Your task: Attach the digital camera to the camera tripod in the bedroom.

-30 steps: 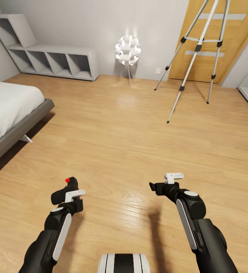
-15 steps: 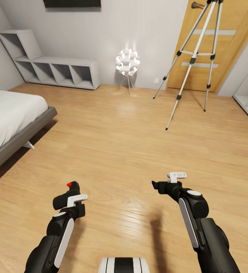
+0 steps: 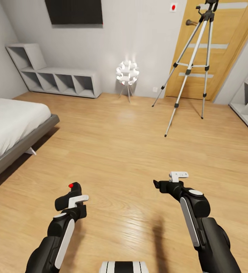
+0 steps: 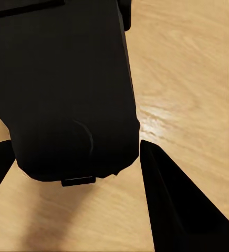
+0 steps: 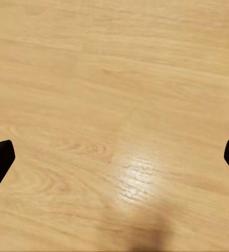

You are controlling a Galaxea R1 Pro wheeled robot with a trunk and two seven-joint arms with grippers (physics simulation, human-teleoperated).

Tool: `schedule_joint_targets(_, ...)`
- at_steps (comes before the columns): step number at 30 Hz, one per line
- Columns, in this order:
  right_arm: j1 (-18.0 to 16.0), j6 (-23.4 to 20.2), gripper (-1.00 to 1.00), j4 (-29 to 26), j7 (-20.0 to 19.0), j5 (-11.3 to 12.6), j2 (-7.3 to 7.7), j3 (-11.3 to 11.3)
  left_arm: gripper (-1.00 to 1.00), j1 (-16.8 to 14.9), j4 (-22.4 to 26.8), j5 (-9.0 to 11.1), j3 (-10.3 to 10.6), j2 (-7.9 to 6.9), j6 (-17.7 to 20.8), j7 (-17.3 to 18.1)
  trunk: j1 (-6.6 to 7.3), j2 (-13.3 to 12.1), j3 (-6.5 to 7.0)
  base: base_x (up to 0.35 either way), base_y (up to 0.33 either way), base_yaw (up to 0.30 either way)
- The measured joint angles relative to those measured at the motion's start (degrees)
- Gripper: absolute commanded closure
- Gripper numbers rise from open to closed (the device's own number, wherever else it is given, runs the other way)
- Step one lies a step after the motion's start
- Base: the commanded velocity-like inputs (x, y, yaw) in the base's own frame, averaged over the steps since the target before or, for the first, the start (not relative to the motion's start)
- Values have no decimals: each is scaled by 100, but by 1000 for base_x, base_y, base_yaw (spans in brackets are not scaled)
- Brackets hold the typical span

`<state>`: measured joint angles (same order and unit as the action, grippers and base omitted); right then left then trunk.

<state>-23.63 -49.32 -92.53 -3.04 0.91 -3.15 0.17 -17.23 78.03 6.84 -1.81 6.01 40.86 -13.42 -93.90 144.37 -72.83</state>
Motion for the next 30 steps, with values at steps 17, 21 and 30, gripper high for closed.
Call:
schedule_joint_targets(17,-1,4,-100,0,5,0,0,-4,100,2,-10,292,1,-7,-143,-43,44,-23,377,0,0,0)
schedule_joint_targets(21,-4,8,-100,2,5,0,0,-4,100,3,-13,304,1,-3,-154,-52,54,-28,466,0,0,0)
schedule_joint_targets(30,-25,10,-100,3,8,0,8,-30,100,3,-89,313,17,9,-159,-56,77,-40,665,0,0,0)
